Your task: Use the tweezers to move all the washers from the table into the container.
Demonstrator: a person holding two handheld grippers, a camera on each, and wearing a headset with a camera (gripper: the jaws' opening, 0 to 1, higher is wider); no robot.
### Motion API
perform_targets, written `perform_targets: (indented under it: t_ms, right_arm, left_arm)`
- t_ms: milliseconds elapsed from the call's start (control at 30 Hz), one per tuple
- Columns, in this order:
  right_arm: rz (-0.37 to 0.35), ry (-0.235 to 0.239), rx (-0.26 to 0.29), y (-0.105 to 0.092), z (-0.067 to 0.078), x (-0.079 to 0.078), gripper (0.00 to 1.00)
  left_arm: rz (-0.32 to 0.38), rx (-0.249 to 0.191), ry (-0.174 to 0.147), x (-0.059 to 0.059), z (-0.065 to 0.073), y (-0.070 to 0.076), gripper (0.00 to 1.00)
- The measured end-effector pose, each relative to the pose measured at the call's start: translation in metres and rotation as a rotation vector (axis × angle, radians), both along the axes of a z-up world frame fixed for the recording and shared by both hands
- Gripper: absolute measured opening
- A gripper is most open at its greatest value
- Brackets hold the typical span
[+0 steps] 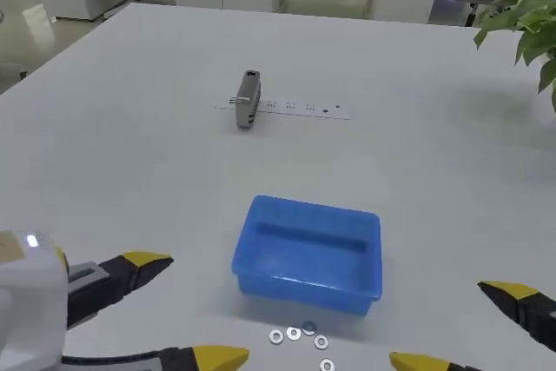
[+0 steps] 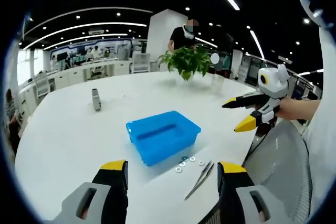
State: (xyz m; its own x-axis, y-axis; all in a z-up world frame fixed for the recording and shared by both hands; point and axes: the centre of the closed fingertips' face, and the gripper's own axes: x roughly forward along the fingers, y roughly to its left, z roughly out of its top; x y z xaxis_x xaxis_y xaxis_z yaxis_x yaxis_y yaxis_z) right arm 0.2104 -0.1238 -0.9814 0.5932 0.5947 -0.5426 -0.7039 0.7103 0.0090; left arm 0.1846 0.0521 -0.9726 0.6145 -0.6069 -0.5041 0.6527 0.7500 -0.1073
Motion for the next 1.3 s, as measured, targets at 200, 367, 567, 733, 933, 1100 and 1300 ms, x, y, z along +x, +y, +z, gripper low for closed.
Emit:
perform_targets:
  t_ms: [200, 367, 567, 733, 933, 1100, 1300]
  right_arm:
    - [0.03, 0.025, 0.005, 0.007, -0.006, -0.005, 0.65]
    - [0.056, 0.04, -0.014, 0.01, -0.012, -0.008, 0.62]
    - [0.091, 0.049, -0.034, 0.013, -0.016, -0.013, 0.59]
    - [0.12, 0.048, -0.059, 0.015, -0.019, -0.017, 0.57]
    - [0.143, 0.06, -0.077, 0.017, -0.025, -0.022, 0.54]
    - [0.173, 0.081, -0.082, 0.019, -0.03, -0.028, 0.46]
    - [0.186, 0.108, -0.092, 0.019, -0.035, -0.033, 0.44]
  left_arm:
    - [-0.083, 0.075, 0.077, -0.006, -0.023, -0.007, 0.59]
    - [-0.167, 0.141, 0.119, -0.01, -0.039, -0.012, 0.5]
    - [-0.258, 0.23, 0.175, -0.017, -0.058, -0.013, 0.4]
    - [-0.316, 0.254, 0.2, -0.022, -0.068, -0.019, 0.32]
    - [-0.385, 0.355, 0.204, -0.028, -0.082, -0.019, 0.21]
    - [-0.459, 0.433, 0.22, -0.033, -0.094, -0.021, 0.16]
    - [-0.495, 0.447, 0.222, -0.03, -0.098, -0.029, 0.1]
